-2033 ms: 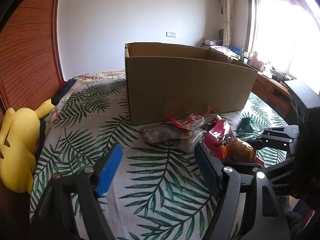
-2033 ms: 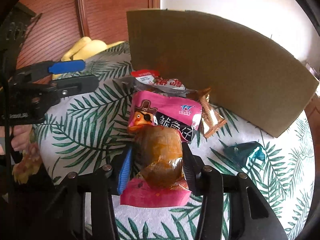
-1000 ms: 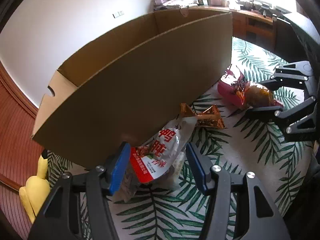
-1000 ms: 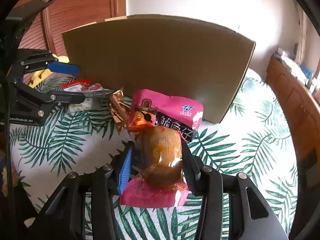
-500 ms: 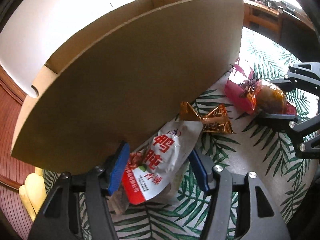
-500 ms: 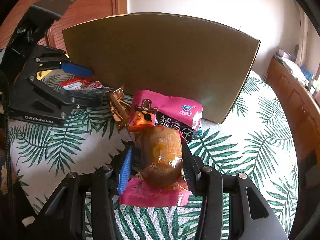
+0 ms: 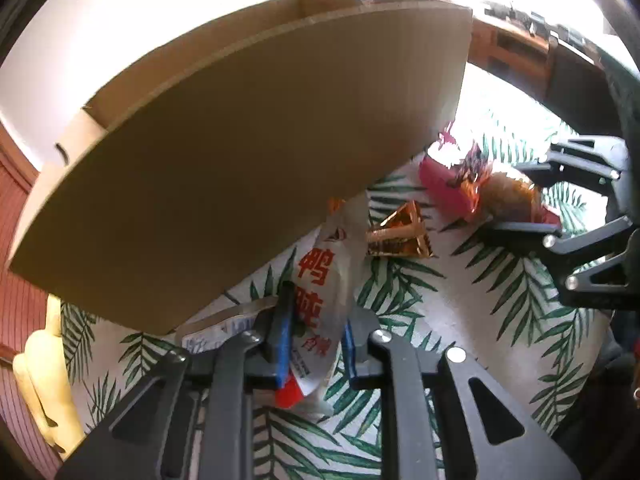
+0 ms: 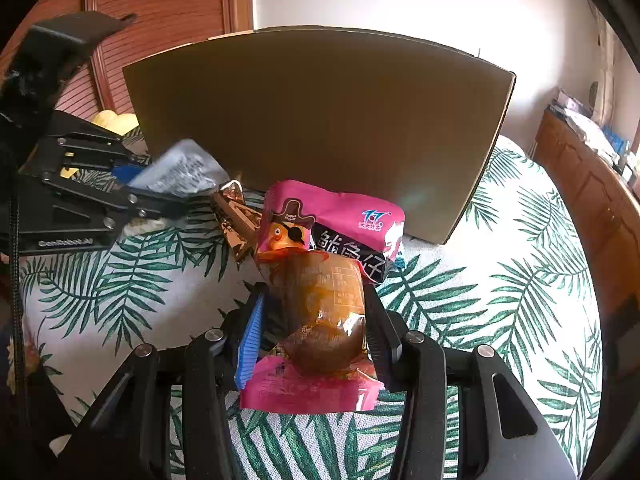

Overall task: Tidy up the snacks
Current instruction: 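Grasp the white red-printed duck packet with the left tool while the right tool holds the pink packet, then carry the duck packet and the pink packet over the cardboard box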

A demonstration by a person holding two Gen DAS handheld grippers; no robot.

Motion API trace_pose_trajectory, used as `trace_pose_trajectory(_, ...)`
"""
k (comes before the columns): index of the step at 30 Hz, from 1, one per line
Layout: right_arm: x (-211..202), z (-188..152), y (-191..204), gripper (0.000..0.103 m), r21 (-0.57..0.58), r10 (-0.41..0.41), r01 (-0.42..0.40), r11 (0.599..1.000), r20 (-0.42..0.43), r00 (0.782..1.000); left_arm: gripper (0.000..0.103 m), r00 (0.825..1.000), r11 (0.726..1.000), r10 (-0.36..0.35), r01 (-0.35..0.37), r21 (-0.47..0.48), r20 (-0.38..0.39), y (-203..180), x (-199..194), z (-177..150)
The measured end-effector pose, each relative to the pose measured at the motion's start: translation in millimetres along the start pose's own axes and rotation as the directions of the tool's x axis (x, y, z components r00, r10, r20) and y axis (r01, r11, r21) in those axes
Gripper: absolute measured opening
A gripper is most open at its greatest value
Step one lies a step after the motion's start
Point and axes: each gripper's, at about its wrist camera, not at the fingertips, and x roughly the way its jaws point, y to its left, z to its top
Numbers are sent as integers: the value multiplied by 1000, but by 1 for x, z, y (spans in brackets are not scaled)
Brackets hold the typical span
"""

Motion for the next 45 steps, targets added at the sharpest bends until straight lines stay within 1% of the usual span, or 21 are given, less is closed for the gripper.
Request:
trace_pose_trajectory(5, 0, 0, 1, 46, 3, 1, -1, 1000, 2, 1000, 17, 995, 997, -36, 42, -68, 97, 2, -29, -12)
trace_pose_trajectory(10, -2, -1, 1, 46, 8, 1, -1, 1000, 14, 1000, 17, 978, 988, -46, 74, -134, 204, 7, -60, -30)
trace_pose_trajectory(13, -9, -4, -1, 46, 15, 18, -19, 1000, 55, 998, 17, 968, 989, 5, 32, -145, 251, 10, -80, -42)
trace_pose_trajectory(16, -16, -6, -5, 46, 33, 28, -31, 999, 91, 995, 17, 958, 987, 15, 31, -155, 286, 10, -96, -52)
trace_pose_trajectory(18, -21, -7, -7, 46, 37, 32, -37, 999, 116, 993, 17, 950, 988, 34, 16, -156, 309, 7, -103, -47)
trace_pose_trajectory(20, -26, -9, -8, 46, 39, 28, -34, 999, 141, 990, 17, 943, 987, 38, 17, -161, 330, -2, -108, -45)
trace_pose_trajectory(26, -36, -13, -6, 46, 38, 2, -9, 999, 193, 981, 17, 924, 982, 26, 48, -183, 382, -10, -120, -40)
trace_pose_trajectory(33, -44, -13, -4, 46, 27, -17, 11, 1000, 229, 973, 17, 903, 981, 30, 56, -187, 428, -12, -143, -34)
trace_pose_trajectory(37, -48, -14, 1, 46, -2, -38, 40, 999, 232, 972, 17, 896, 979, 32, 62, -196, 442, -7, -148, -32)
trace_pose_trajectory(41, -56, -11, 5, 46, -7, -41, 43, 999, 235, 971, 17, 890, 975, 40, 63, -211, 454, -2, -149, -30)
trace_pose_trajectory(45, -72, -1, 12, 46, -17, -40, 46, 999, 260, 965, 17, 889, 972, 53, 58, -226, 455, 6, -148, -27)
